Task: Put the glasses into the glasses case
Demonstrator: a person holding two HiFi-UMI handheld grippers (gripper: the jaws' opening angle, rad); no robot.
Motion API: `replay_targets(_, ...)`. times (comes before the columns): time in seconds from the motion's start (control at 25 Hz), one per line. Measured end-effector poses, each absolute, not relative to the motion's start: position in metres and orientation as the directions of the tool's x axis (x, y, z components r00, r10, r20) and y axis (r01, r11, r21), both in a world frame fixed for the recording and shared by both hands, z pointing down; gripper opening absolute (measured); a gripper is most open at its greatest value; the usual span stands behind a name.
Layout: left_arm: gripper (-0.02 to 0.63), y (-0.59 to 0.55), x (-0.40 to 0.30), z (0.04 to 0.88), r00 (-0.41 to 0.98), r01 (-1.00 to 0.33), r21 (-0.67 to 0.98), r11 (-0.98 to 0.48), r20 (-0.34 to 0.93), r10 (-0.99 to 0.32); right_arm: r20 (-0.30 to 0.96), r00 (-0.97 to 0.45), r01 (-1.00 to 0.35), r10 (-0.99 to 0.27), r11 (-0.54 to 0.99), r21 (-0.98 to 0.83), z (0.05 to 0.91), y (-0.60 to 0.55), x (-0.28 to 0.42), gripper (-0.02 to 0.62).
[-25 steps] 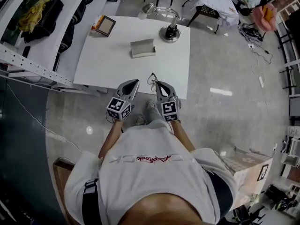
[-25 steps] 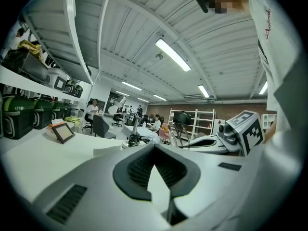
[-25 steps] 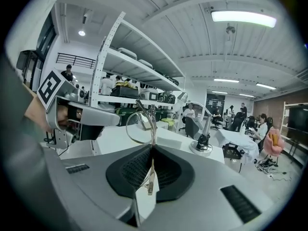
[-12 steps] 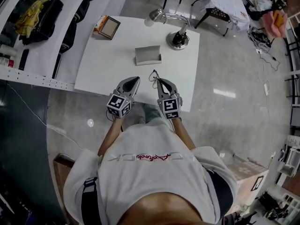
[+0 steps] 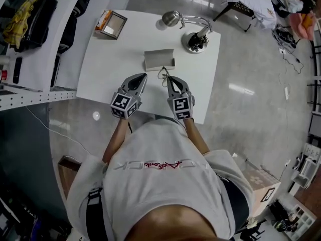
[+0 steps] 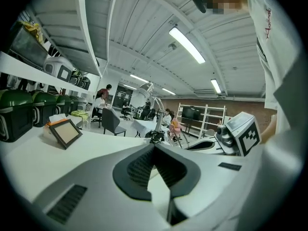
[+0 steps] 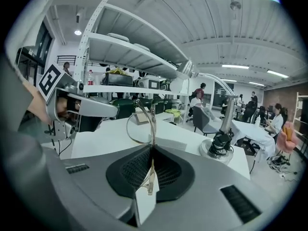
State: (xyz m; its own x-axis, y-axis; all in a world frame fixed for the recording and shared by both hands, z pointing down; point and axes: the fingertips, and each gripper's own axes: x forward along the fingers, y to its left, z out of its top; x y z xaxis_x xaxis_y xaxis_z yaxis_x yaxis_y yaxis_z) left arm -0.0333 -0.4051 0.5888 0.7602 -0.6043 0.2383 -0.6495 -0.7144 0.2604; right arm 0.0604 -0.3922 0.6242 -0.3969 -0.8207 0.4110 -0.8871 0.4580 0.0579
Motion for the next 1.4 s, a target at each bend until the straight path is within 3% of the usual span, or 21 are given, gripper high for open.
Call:
replay_targets(0.48,0.009,-0.412,-0.051,0.627,0.733,-0.681,0.322,-0.658,0.292,-0.615,0.539,-0.455,-0.813,-0.709,0.577,0.072,0.674,-0.423,0.049,0.005)
replay_targets(0.92,0.009,-0.410,-0.067,0.633,0.710,-0.704,0.333,-0.627,0.305,-0.635,0.659,-0.477,-0.568,-0.581,0.776,0.273,0.704,-0.468,0.036,0.005)
replay_targets(1.4,0.009,-0.409,-0.071,0.635,0.700,-0.713,0.343,-0.611,0.311,-0.643,0.722,-0.421,-0.272,-0.549,0.836,0.477,0.716,-0.501,0.029,0.005)
